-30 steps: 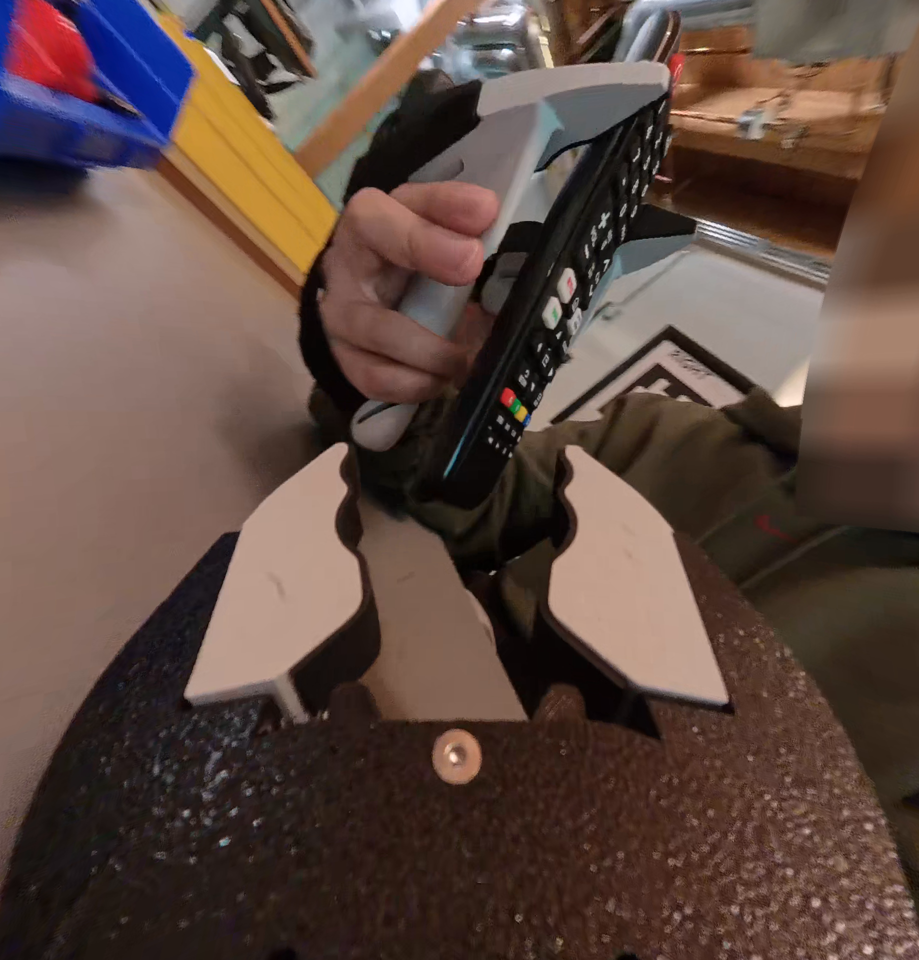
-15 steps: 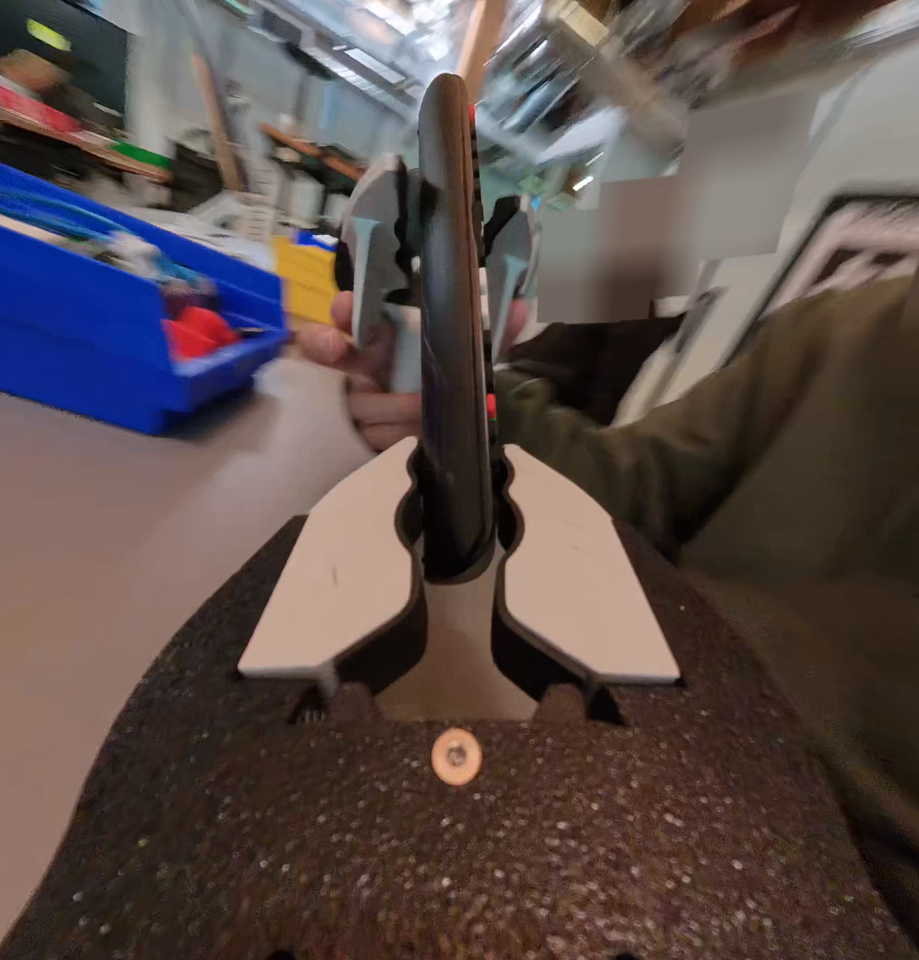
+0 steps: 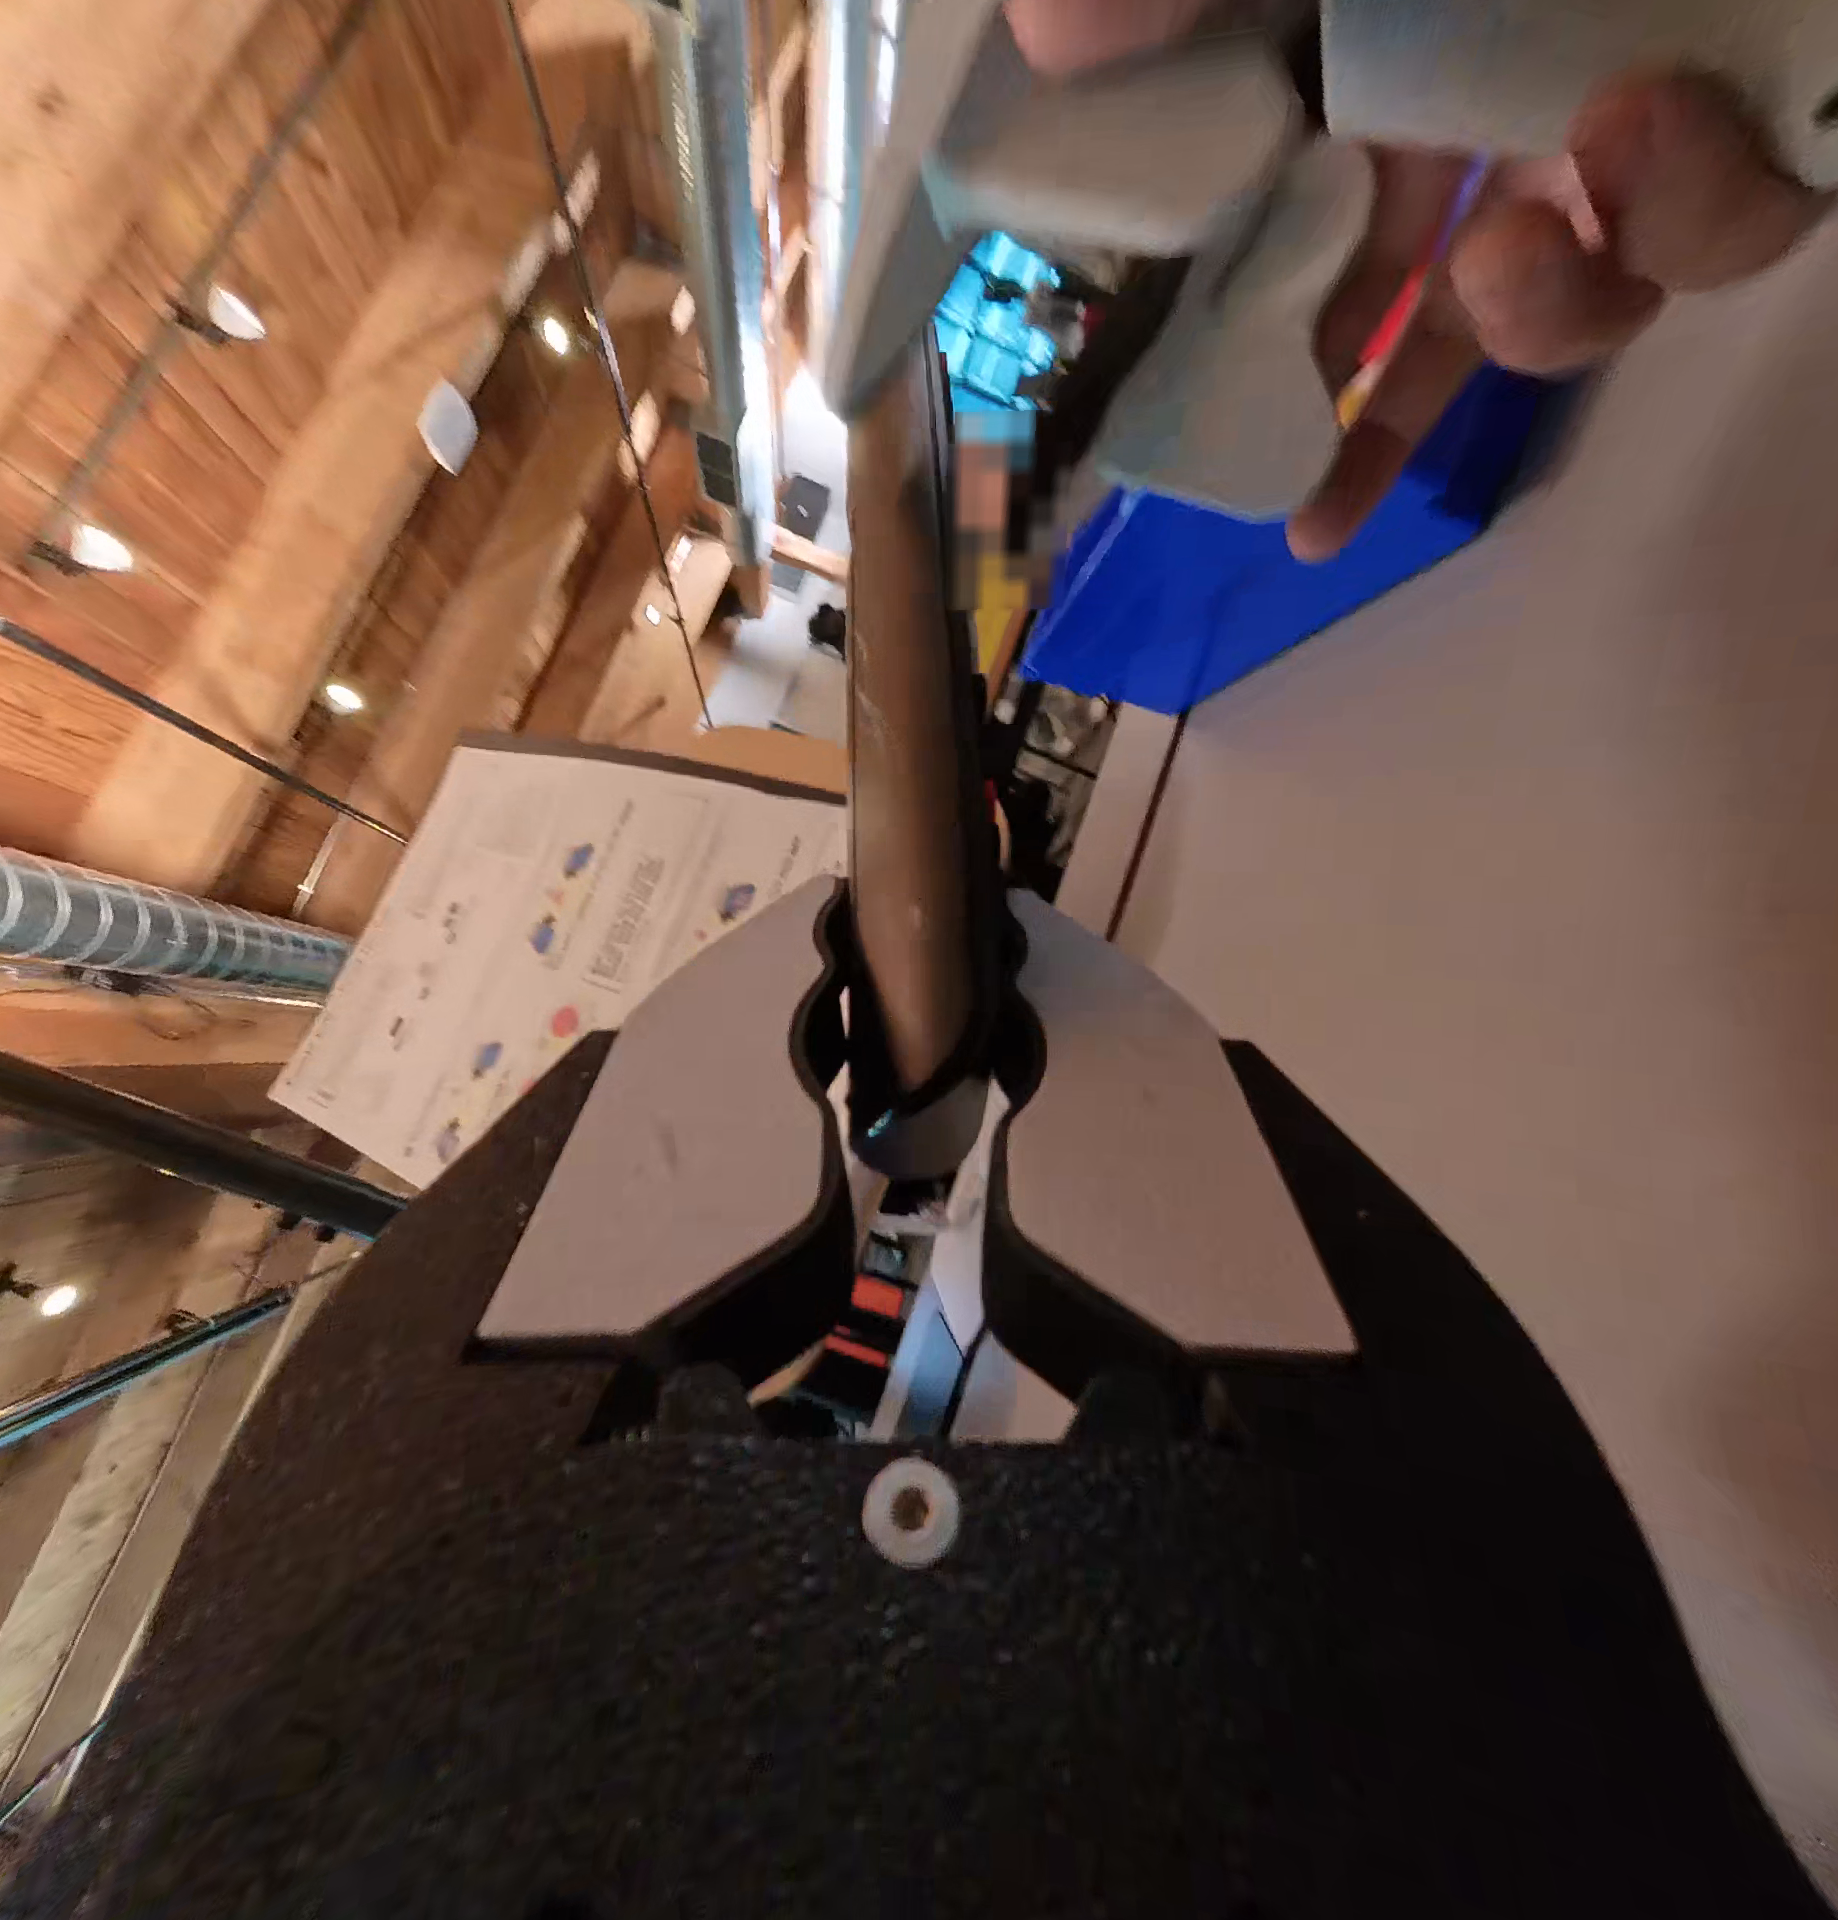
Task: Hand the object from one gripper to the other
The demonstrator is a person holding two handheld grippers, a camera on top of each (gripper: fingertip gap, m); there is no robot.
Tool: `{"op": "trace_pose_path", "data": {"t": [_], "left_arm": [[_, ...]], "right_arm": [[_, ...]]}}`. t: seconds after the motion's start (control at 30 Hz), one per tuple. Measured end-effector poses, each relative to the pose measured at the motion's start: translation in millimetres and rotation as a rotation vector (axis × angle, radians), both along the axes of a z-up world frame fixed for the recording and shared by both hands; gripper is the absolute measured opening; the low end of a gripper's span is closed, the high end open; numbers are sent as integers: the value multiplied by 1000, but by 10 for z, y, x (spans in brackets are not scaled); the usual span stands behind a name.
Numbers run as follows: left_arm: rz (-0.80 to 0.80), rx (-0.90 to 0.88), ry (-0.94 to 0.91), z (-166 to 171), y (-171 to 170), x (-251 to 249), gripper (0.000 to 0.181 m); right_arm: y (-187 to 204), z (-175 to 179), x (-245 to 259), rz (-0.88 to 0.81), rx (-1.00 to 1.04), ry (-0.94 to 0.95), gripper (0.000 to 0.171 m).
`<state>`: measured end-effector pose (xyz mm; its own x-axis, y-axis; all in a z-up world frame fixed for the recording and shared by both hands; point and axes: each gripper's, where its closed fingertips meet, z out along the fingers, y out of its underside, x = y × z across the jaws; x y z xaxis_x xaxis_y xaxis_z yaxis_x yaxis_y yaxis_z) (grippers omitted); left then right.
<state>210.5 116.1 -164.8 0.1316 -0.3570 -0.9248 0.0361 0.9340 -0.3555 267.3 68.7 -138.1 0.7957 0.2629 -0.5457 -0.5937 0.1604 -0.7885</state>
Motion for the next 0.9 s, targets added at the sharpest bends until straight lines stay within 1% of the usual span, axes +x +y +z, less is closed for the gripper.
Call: {"op": "trace_pose_path", "data": {"t": [0.07, 0.1, 0.13, 0.17, 0.3, 0.4, 0.5, 0.57, 0.6, 0.63, 0.7, 0.73, 0.77, 0.8, 0.87, 0.9], "left_arm": [[-37, -10, -29, 71, -49, -36, 23], [-62, -24, -25, 74, -75, -45, 23], [-93, -41, -21, 72, -105, -53, 23], [-122, -61, -18, 69, -132, -58, 23], [-216, -154, 37, 36, -203, -74, 23], [-245, -177, 72, -12, -239, -67, 23], [-286, -255, 111, -31, -256, -71, 24], [-344, -432, 180, -72, -282, -66, 30], [-379, -550, 215, -83, -288, -65, 42], [-417, -689, 269, -102, -298, -65, 57], [-549, -1015, 460, -155, -393, -101, 78], [-632, -1195, 554, -145, -449, -129, 85], [-738, -1361, 656, -114, -522, -186, 88], [-876, -1502, 759, -52, -604, -279, 86], [-1104, -1731, 918, 72, -684, -430, 69], [-1196, -1814, 977, 129, -707, -484, 64]], "right_arm": [[0, 14, -56, 57, 25, 35, 68], [-21, 55, -101, 91, 57, 42, 60], [-55, 111, -163, 129, 101, 32, 47], [-76, 151, -206, 151, 128, 30, 46], [-74, 146, -357, 243, 131, 26, 56], [-34, 83, -388, 255, 97, 19, 53], [-38, 51, -393, 302, 75, 22, 54], [-60, 102, -399, 291, 108, -3, 53], [-80, 147, -397, 268, 129, -37, 54], [-112, 195, -405, 254, 151, -81, 51], [-215, 313, -436, 249, 223, -162, 51], [-261, 360, -443, 246, 256, -185, 51], [-302, 394, -456, 252, 284, -203, 51], [-334, 419, -472, 259, 307, -220, 52], [-354, 423, -505, 257, 321, -264, 51], [-355, 410, -537, 257, 322, -300, 52]]}}
